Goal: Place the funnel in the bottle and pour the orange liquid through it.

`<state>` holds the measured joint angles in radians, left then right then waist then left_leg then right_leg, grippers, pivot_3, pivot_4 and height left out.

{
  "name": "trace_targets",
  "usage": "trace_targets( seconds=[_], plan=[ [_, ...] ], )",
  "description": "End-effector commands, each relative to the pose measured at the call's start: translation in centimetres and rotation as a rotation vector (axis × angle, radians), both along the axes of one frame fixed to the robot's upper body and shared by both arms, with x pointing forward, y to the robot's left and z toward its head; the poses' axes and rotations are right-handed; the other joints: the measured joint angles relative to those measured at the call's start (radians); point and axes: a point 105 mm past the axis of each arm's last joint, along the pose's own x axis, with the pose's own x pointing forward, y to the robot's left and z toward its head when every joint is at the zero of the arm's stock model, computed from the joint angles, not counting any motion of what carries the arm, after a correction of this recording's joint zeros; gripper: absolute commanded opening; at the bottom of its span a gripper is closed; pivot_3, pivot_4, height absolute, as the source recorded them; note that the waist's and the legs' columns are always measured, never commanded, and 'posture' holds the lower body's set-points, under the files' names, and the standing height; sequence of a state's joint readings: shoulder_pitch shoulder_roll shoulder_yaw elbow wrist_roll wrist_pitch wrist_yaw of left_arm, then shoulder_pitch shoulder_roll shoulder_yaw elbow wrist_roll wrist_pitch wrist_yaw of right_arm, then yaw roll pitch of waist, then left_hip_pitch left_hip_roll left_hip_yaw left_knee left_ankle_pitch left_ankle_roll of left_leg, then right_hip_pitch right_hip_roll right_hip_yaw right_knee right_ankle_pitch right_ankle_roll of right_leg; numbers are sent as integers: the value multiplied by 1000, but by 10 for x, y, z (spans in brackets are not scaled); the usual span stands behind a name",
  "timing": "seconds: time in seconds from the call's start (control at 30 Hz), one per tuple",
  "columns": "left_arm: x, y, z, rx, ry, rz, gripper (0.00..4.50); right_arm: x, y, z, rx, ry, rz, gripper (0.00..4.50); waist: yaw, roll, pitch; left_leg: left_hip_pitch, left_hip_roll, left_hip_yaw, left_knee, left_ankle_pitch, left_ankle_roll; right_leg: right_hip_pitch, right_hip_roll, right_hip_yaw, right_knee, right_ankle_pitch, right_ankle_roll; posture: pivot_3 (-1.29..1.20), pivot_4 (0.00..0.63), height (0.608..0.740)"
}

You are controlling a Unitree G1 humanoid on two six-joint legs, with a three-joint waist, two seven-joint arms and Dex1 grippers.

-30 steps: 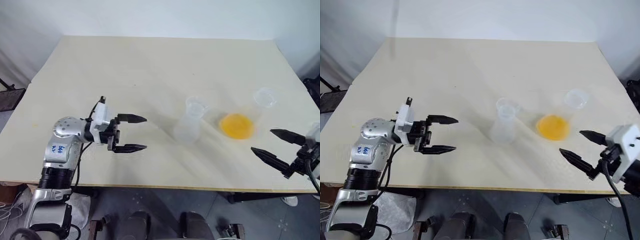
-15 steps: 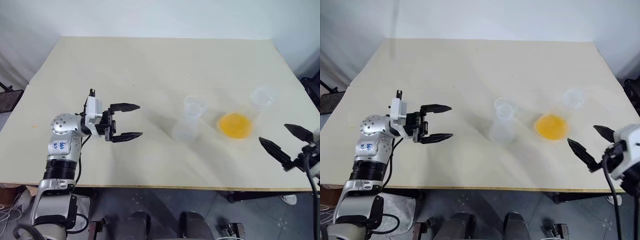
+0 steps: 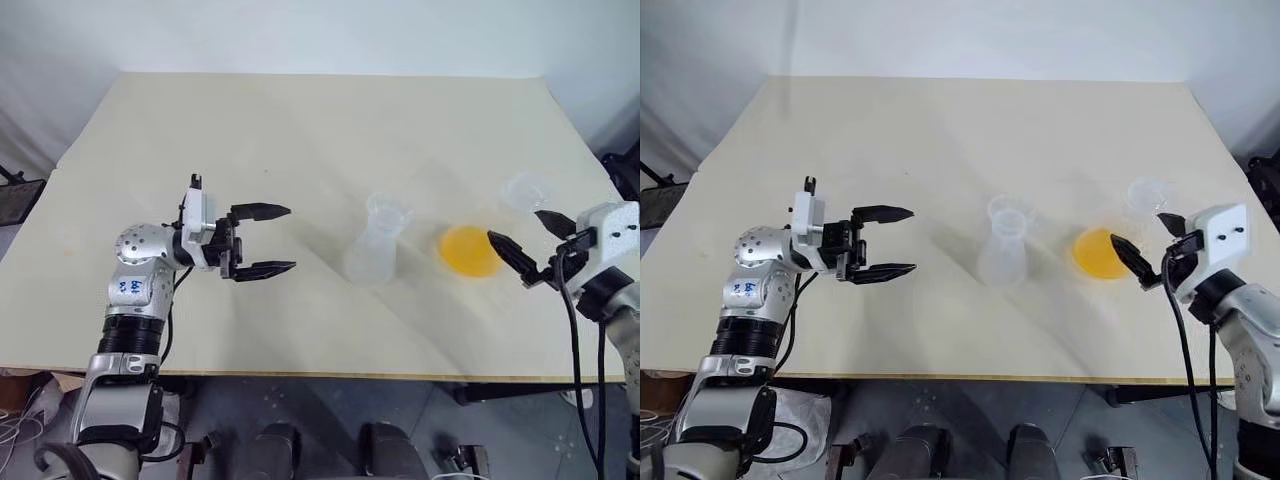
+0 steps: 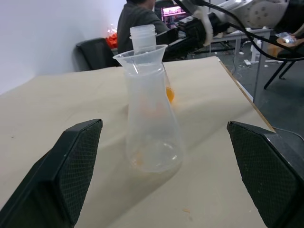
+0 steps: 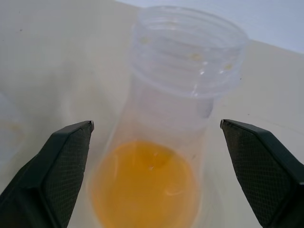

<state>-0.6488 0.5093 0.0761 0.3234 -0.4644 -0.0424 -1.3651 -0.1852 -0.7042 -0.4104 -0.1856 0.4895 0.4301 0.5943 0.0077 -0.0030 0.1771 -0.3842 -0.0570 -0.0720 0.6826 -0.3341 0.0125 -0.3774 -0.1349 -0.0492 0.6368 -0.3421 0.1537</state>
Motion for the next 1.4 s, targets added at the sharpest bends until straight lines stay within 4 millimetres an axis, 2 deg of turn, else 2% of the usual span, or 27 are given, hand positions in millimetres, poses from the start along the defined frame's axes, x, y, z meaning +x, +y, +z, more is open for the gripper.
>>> trace_targets(
  seconds=[0.03, 0.47, 0.67, 0.77, 0.9, 0.97, 1.1, 1.23, 1.4],
  plan=[
    [-5, 1, 9, 2, -35, 5, 4478, 9, -1, 11, 2, -60, 4, 4500, -3, 0, 0, 0, 0, 0, 0, 0, 0, 0, 0, 0, 0, 0, 0, 0, 150, 740],
    [-11, 5, 12, 10, -32, 25, 4478, 28, 8, 26, 106, -135, 51, 4500, -11, 0, 0, 0, 1, 0, 0, 0, 0, 0, 0, 0, 0, 0, 0, 0, 150, 740],
    [-12, 5, 12, 11, -33, 31, 4478, 33, 12, 26, 122, -132, 67, 4500, -11, 0, 0, 0, 1, 0, 0, 0, 0, 0, 0, 0, 0, 0, 0, 0, 150, 740],
    [-12, 5, 11, 13, -33, 34, 4500, 34, 13, 27, 131, -133, 71, 3864, -12, 0, 0, 0, 1, 0, 0, 0, 0, 0, 0, 0, 0, 0, 0, 0, 150, 740],
    [-12, 6, 10, 15, -32, 36, 4500, 31, 12, 30, 157, -145, 65, 2580, -11, 0, 0, 0, 1, 0, 0, 0, 0, 0, 0, 0, 0, 0, 0, 0, 150, 740],
    [-12, 5, 9, 17, -30, 35, 4500, 29, 14, 33, 161, -152, 76, 2479, -12, 0, 0, 0, 1, 0, 0, 0, 0, 0, 0, 0, 0, 0, 0, 0, 150, 740],
    [-9, 4, 9, 19, -27, 33, 4500, 21, 26, 47, 138, -191, 112, 2479, -11, 1, 1, 0, 1, 0, 0, 0, 0, -1, 0, 0, 0, 0, 0, 0, 150, 740],
    [-4, -1, 9, 19, -19, 14, 4500, 11, 61, 56, -36, -193, 194, 2479, -10, 2, 1, -1, 1, 0, 0, 0, 0, -2, 0, 0, 0, 0, 0, 0, 150, 740],
    [7, -11, 8, 17, -6, 7, 4500, 7, 90, 75, -185, -248, 193, 2479, -10, 2, 1, -1, 0, 0, 0, 0, 0, -2, 0, 0, 0, 0, 0, 0, 150, 740]
  ],
)
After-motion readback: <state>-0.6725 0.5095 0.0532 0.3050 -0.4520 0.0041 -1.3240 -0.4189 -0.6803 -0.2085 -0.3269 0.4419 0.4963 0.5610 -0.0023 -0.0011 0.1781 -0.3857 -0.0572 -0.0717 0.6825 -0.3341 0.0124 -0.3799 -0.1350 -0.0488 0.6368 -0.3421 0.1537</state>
